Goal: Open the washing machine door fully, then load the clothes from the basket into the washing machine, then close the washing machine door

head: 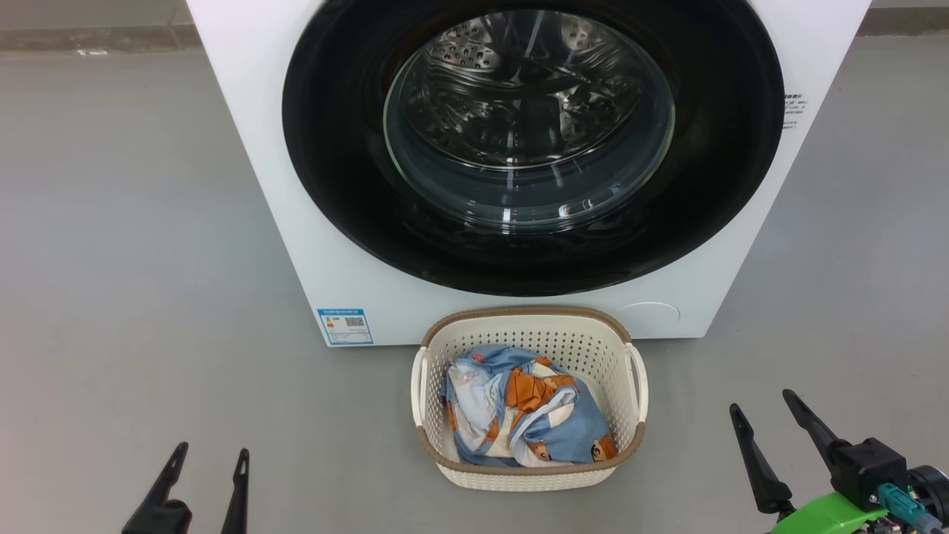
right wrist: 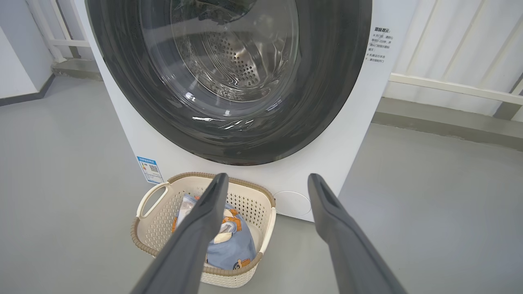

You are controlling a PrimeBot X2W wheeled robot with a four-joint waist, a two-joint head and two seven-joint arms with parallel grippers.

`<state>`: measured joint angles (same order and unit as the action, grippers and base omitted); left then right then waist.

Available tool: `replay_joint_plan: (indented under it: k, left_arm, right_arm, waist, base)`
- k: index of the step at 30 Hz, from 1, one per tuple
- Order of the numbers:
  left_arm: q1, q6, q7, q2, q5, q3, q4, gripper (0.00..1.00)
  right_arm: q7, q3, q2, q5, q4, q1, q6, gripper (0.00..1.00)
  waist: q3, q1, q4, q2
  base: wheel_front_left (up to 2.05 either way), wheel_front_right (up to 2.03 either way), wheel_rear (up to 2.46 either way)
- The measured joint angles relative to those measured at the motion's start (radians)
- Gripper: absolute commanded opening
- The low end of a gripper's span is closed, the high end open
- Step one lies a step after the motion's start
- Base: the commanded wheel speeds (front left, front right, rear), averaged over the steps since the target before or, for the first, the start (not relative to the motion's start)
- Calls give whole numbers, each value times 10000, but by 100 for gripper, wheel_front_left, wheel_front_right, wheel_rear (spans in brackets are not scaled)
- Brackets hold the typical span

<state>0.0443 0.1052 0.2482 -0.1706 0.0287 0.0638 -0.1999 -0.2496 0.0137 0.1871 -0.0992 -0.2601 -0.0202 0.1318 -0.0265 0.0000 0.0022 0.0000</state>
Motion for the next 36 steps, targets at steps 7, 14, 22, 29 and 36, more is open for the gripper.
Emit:
replay_joint_plan:
  k: [7,14,22,29,36]
  left_arm:
    - [1,-104,0,86,19,-176,-61,100]
    - [0,-234,17,245,119,-522,-276,100]
    - [-3,-443,29,362,119,-807,-374,100]
    - [-5,-585,31,489,117,-1018,-476,100]
    - [-6,-646,31,533,61,-1106,-491,100]
  right_arm:
    - [-2,8,-4,-4,-19,0,0,100]
    - [-2,12,-10,-69,-46,0,0,100]
    - [-2,19,-10,-73,-67,0,0,100]
    - [-2,19,-8,-77,-92,0,0,100]
    - [-2,-2,-19,-94,-117,0,0,100]
  waist:
    - [-8,0,-16,0]
    - [-10,0,-33,0]
    - [6,0,-17,0]
    - [12,0,-4,0]
    - [23,0,-41,0]
  base:
    - [0,0,0]
    - [0,0,0]
    - [0,0,0]
    - [0,0,0]
    - [24,24,-49]
